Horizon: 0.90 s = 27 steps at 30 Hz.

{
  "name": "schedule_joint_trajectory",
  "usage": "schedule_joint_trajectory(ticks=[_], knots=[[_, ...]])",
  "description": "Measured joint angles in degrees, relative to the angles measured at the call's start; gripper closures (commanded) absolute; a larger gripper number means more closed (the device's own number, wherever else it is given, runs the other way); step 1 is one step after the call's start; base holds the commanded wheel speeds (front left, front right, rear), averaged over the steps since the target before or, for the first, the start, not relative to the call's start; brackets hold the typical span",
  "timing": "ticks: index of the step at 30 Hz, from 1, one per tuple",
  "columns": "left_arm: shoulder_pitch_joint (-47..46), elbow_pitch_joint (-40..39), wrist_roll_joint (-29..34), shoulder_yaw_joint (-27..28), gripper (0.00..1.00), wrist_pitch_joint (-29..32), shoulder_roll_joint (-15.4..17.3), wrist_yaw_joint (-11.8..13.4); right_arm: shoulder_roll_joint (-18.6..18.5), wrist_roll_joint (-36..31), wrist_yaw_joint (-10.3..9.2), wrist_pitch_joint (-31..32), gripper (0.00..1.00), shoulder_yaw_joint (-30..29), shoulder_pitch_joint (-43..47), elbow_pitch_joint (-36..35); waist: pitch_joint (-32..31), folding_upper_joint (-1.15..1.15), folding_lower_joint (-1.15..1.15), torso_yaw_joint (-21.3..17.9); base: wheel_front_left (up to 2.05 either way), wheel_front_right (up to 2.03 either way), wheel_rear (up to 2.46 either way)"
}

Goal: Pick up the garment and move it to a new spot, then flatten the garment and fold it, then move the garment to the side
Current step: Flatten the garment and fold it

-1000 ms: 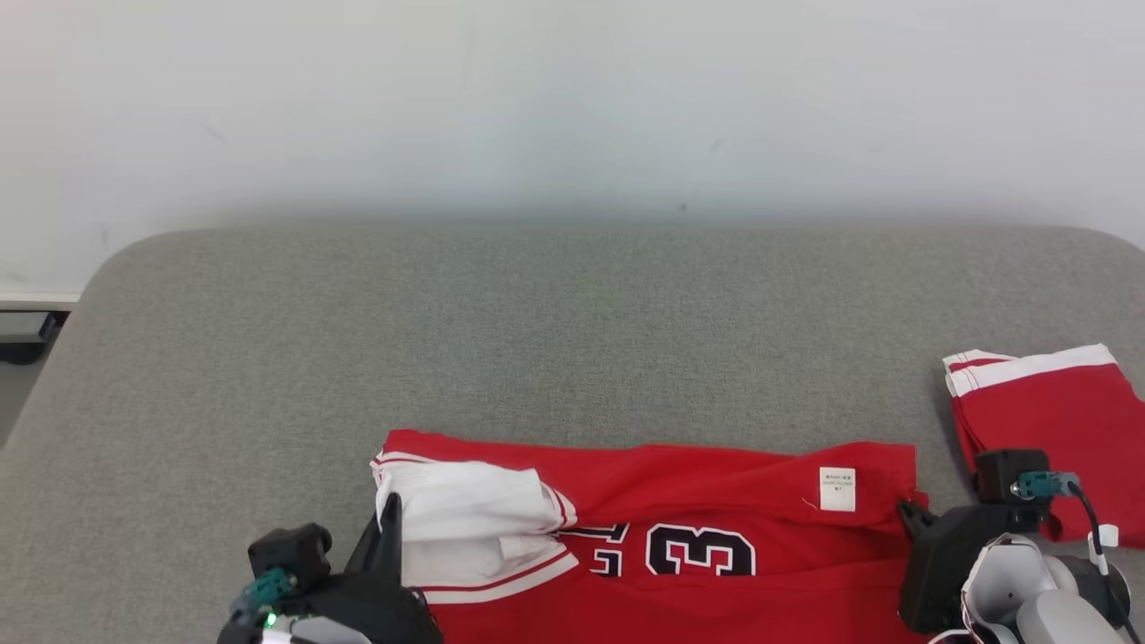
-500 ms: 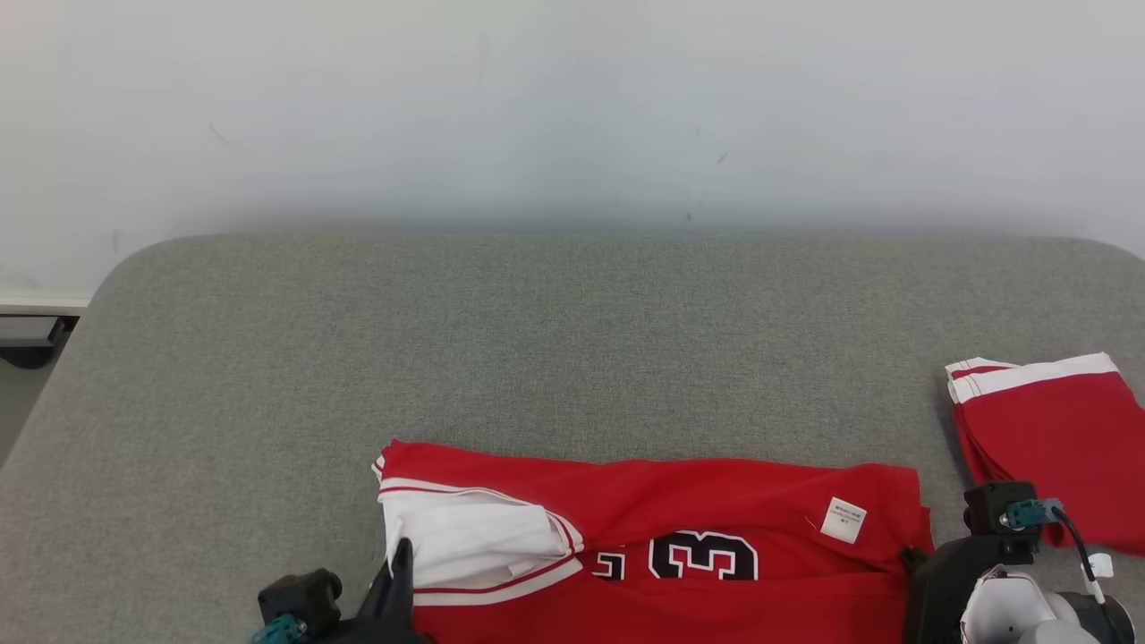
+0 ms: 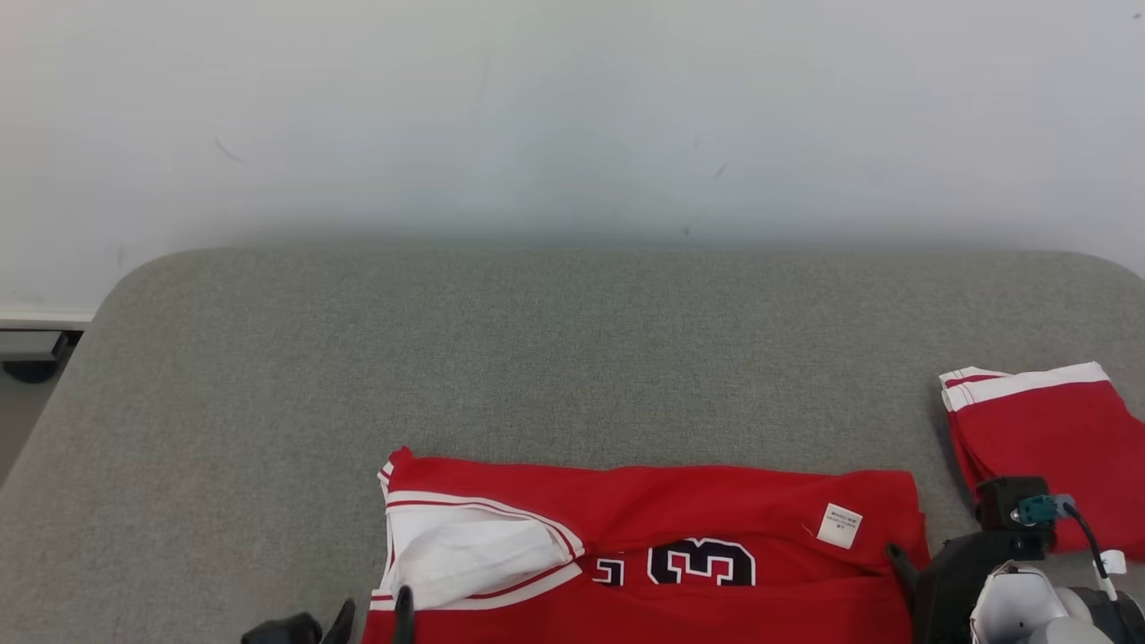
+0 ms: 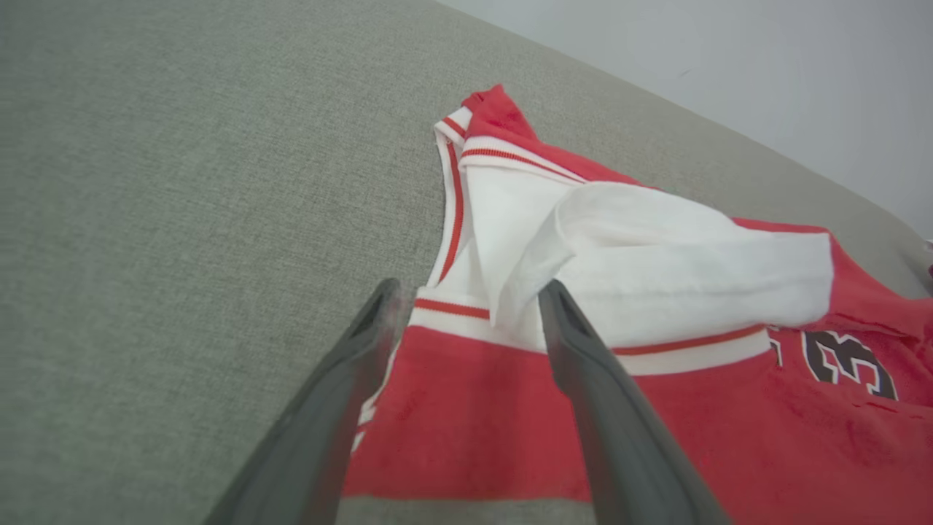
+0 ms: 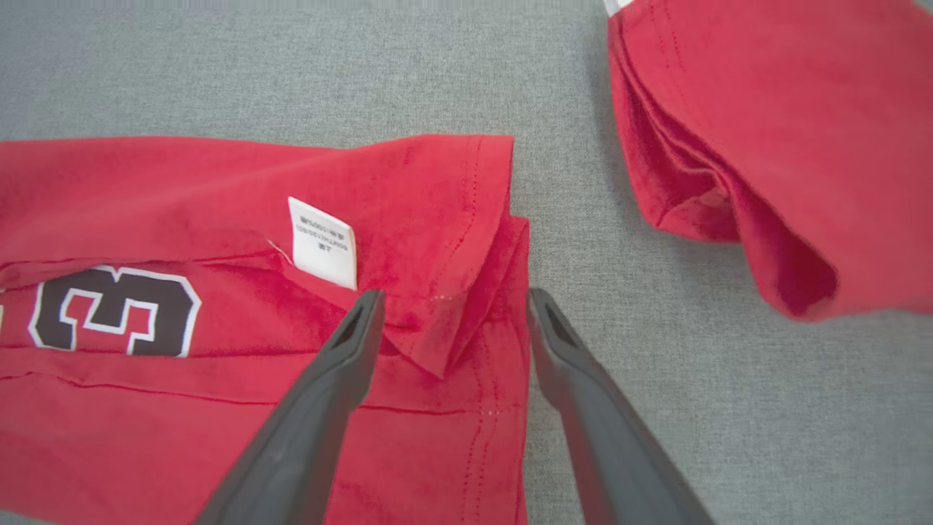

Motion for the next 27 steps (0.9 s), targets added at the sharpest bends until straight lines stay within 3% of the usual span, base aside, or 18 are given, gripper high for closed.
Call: schedule_joint_trajectory(ticks=[9,18,23,27], knots=[[4.1,-1.5,0.6,3.2,0.0,-0.3,3.5,0.8,0.0,-0.1,-0.69,-3.0,0.0,-3.4,1.6,-3.4,-2.1,0.0,0.0,-0.6,0.0,0.0,0.0],[4.2,-8.2,5.9,4.9,0.0,-2.7,8.3,1.2,3.5,1.1,-0.81,-11.5,0.0,-6.3,6.2,-8.5,-5.1,0.0,0.0,-0.9,0.0,0.0,0.0],[4.2,-13.7,7.6,5.8,0.0,-3.0,9.5,1.3,3.7,1.2,3.03,-17.5,0.0,-4.4,6.2,-12.4,-6.0,0.0,0.0,-2.4,0.0,0.0,0.0],[4.2,-15.7,7.8,6.4,0.0,-3.2,10.4,1.3,3.8,1.2,4.5,-20.1,0.0,-3.7,6.3,-12.8,-6.1,0.0,0.0,-3.1,0.0,0.0,0.0]])
